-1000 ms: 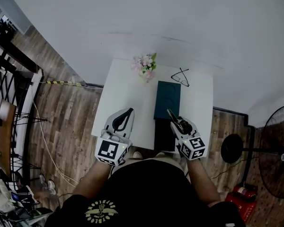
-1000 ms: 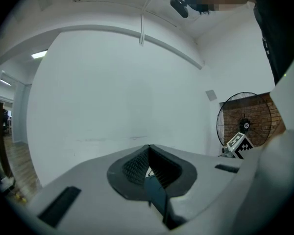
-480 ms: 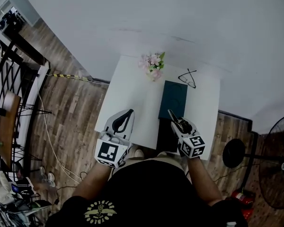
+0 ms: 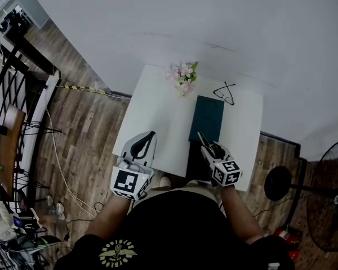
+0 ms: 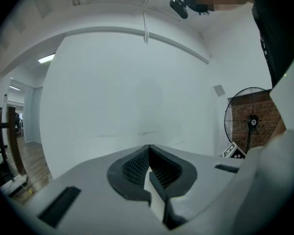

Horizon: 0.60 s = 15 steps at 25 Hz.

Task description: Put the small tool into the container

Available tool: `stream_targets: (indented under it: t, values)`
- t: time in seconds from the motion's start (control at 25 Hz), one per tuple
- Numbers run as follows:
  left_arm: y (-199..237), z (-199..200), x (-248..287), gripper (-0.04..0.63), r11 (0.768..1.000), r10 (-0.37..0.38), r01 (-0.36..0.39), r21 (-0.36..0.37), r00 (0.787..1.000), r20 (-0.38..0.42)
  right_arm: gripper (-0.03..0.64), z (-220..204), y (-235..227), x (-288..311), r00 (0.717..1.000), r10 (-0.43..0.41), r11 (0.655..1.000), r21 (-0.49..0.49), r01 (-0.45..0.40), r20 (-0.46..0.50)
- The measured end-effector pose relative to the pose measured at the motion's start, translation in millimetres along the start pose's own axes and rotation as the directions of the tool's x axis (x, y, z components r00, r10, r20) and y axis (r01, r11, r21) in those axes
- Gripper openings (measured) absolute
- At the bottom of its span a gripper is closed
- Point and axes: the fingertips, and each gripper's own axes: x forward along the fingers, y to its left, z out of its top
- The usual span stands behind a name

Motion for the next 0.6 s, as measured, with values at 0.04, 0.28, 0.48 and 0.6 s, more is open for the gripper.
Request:
stream_targets:
  t: [0.04,0.28,0.48,0.6]
  values:
    - [-0.1,-0.8,0.2,0.006,1.000,0.002,-0.002,0.000,1.000,-0.001,0.176,-3.2,-1.1,1.3,1.000,0.000,1.000,0.002,0.000,-0.007]
    - [2.6,-1.9,-3.5,0.006,1.000,0.010,-0.010,0.004,1.000,-0.003,0.176,-20.4,-6.8,7.4,0.999,-0.009,1.000,0.002,0.009,-0.044]
    - [3.3,-2.5,-7.1,0.006,1.000,0.014,-0.014,0.009,1.000,-0.009,0.176,-34.3,-11.1,9.4,0.997,-0.017,1.000,0.003,0.017,-0.073]
    - [3.3,-0.6,-10.0,0.006,1.000,0.015,-0.015,0.014,1.000,-0.011,0.176,-45.9,-12.3,12.4,0.995,-0.018,1.000,0.019,0.020,-0.098]
